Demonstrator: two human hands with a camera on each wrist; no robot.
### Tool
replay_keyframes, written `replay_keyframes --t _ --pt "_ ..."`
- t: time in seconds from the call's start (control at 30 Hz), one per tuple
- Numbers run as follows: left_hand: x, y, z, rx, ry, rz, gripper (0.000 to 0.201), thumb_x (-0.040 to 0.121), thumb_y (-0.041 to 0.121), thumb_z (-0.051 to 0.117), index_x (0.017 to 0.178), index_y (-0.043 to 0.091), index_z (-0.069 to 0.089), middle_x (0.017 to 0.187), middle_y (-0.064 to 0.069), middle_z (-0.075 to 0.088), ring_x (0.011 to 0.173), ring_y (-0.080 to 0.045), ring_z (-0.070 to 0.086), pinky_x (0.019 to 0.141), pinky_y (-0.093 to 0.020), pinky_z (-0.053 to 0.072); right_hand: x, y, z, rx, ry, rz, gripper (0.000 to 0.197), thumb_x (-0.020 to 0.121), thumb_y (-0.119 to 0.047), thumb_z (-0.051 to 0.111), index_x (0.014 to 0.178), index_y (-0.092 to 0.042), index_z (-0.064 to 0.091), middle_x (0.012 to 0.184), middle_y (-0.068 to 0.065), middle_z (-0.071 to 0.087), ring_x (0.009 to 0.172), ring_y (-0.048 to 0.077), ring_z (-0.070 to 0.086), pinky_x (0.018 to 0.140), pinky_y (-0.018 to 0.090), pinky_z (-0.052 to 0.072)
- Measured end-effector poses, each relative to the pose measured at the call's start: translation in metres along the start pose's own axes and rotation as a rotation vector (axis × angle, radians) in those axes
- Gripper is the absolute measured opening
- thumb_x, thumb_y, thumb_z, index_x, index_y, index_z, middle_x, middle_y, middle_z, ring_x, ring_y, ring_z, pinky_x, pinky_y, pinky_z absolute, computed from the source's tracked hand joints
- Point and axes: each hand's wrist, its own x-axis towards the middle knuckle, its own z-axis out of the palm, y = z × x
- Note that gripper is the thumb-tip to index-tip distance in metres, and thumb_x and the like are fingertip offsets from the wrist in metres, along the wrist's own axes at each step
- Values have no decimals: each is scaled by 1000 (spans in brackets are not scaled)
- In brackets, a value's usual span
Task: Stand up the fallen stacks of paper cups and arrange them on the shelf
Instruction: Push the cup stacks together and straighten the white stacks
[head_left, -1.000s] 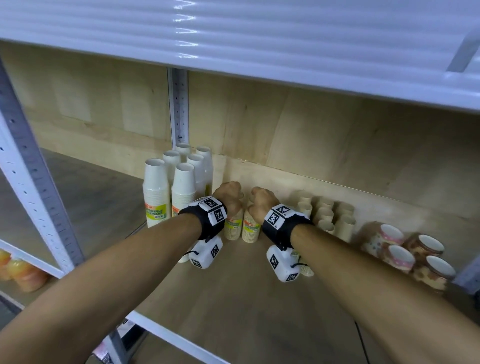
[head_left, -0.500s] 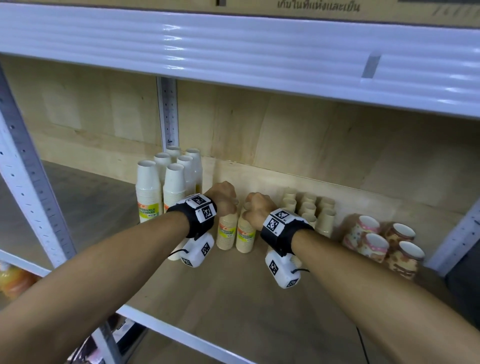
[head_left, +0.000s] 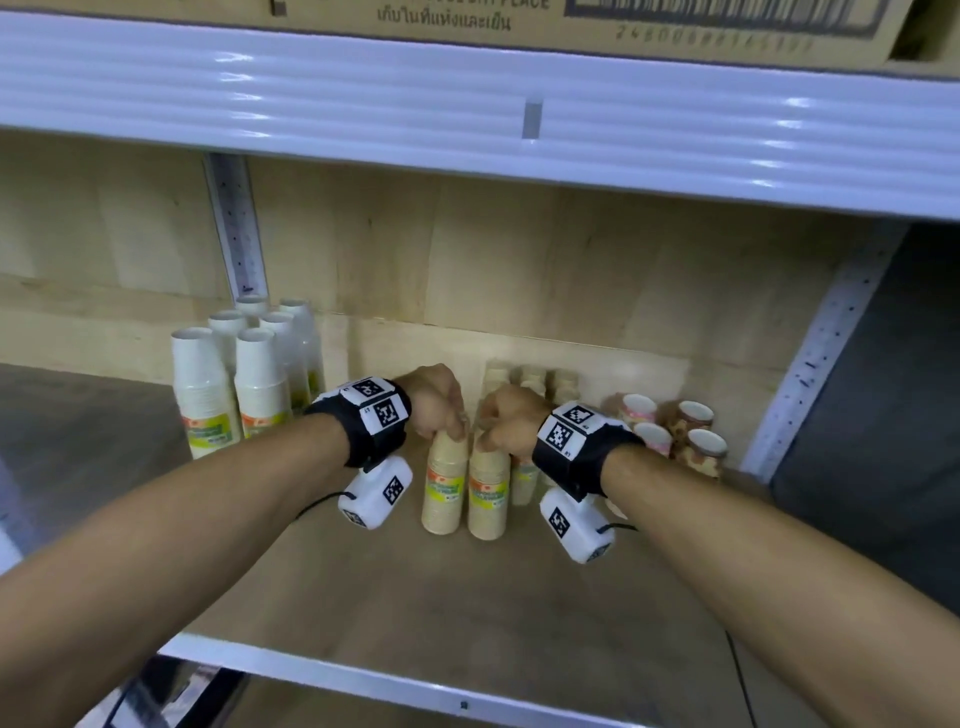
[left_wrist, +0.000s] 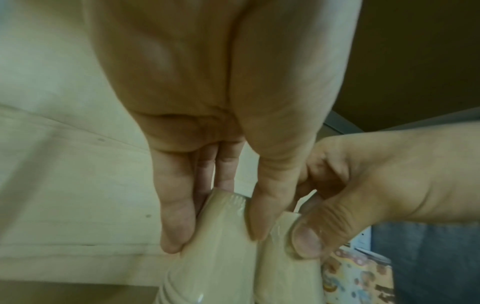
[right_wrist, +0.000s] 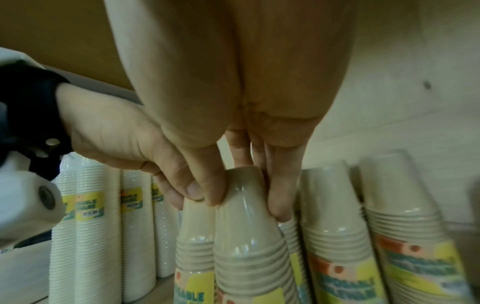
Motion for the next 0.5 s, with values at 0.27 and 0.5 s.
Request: replay_keyframes --t 0.27,0.5 --pt "9 41 20 -90 -32 88 25 78 15 80 99 10 67 88 1 64 74 -12 65 58 -23 55 -22 42 -19 -46 -48 63 23 86 -23 70 105 -11 66 108 7 67 101 24 63 88 36 52" --pt "14 62 31 -52 -12 129 30 76 21 81 101 15 66 101 -1 66 80 -14 65 64 -26 54 -28 68 -27 -57 10 162 33 82 -21 72 112 -9 68 108 6 67 99 23 64 89 38 54"
